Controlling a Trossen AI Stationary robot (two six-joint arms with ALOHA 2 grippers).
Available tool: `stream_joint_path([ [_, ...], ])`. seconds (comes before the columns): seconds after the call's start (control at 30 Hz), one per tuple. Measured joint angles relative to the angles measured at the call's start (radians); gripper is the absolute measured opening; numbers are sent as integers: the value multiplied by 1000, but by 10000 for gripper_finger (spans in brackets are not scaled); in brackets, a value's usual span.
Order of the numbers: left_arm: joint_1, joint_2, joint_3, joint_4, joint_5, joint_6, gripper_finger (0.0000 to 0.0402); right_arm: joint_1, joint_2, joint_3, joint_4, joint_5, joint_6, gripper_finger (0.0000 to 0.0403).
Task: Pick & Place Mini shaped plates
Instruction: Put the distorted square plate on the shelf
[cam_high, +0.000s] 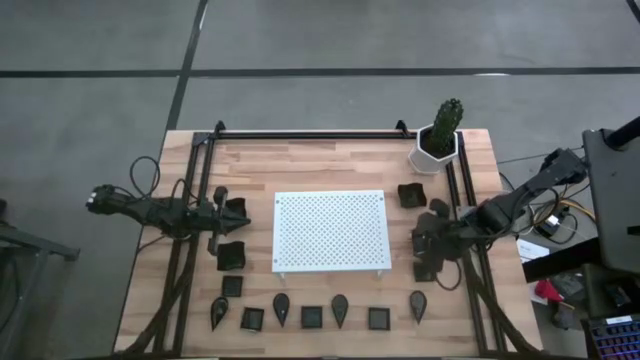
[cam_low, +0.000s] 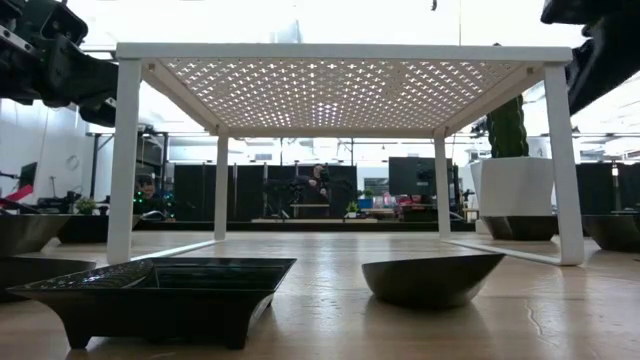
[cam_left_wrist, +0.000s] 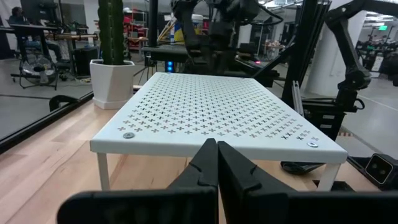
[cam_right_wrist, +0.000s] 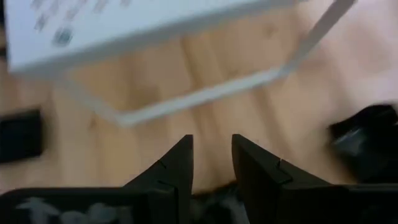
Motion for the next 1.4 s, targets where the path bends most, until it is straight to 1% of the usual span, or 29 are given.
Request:
stream_joint_path([
  [0.17,0,0,0,0,0,0,0,1,98,42,-79,-185,60,97],
  [0.3,0,0,0,0,0,0,0,16,164,41,-105,-265,82,96],
  [0.63,0,0,0,2,0,0,0,65,290,40,-104,-269,71,95],
  [1.0,0,0,0,3,0,0,0,65,403,39,-146,-264,66,95],
  [1.4,0,0,0,3,0,0,0,65,421,30,-145,-263,70,95],
])
